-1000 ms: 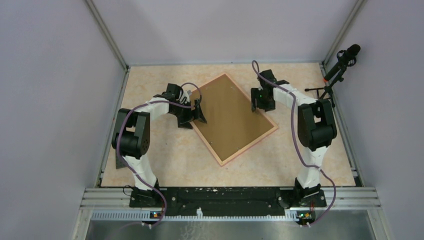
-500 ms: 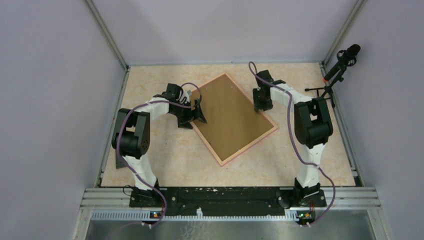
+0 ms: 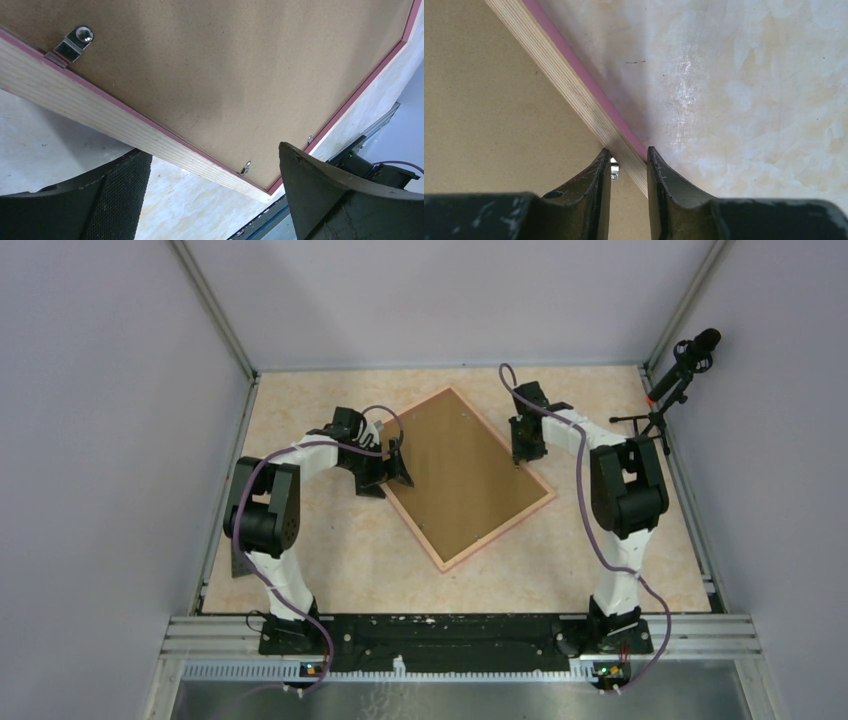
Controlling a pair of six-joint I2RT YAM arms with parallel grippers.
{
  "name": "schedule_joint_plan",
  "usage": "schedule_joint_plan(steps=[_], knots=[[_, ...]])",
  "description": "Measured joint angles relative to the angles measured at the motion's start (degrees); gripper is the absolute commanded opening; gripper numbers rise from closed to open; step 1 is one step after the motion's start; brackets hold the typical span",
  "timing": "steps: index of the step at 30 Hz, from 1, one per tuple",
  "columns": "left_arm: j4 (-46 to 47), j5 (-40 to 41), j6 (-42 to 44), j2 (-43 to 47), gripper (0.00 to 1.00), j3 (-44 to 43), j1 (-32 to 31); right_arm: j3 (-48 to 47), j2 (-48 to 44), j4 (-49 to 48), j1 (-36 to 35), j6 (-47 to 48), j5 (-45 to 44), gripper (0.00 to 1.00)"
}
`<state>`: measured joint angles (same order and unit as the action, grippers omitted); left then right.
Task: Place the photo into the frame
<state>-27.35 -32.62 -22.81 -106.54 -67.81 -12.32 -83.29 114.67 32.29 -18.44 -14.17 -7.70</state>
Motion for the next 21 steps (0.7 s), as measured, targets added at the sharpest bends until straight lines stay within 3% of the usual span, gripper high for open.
schedule_joint_plan(steps=[4, 5, 8, 10, 17, 21], knots=[[0.0, 0.0, 0.0, 0.0, 0.99, 0.0, 0.0, -0.1, 0.0, 0.2, 0.1, -0.6, 0.2, 0.00], [0.0, 0.0, 0.0, 0.0, 0.99, 0.0, 0.0, -0.1, 0.0, 0.2, 0.1, -0.8, 0.2, 0.07], [0.0, 0.0, 0.0, 0.0, 0.99, 0.0, 0.0, -0.1, -0.2, 0.4, 0.2, -0.9, 0.6, 0.40], [0.1, 0.0, 0.0, 0.0, 0.99, 0.0, 0.0, -0.1, -0.3, 1.0, 0.3, -1.5, 1.1, 0.46], [0.2, -0.1, 0.0, 0.0, 0.99, 0.0, 0.0, -0.1, -0.3, 2.5, 0.3, -2.4, 2.0, 0.44], [0.2, -0.1, 0.0, 0.0, 0.99, 0.0, 0.0, 0.0, -0.3, 2.6, 0.5, -2.3, 1.3, 0.18]])
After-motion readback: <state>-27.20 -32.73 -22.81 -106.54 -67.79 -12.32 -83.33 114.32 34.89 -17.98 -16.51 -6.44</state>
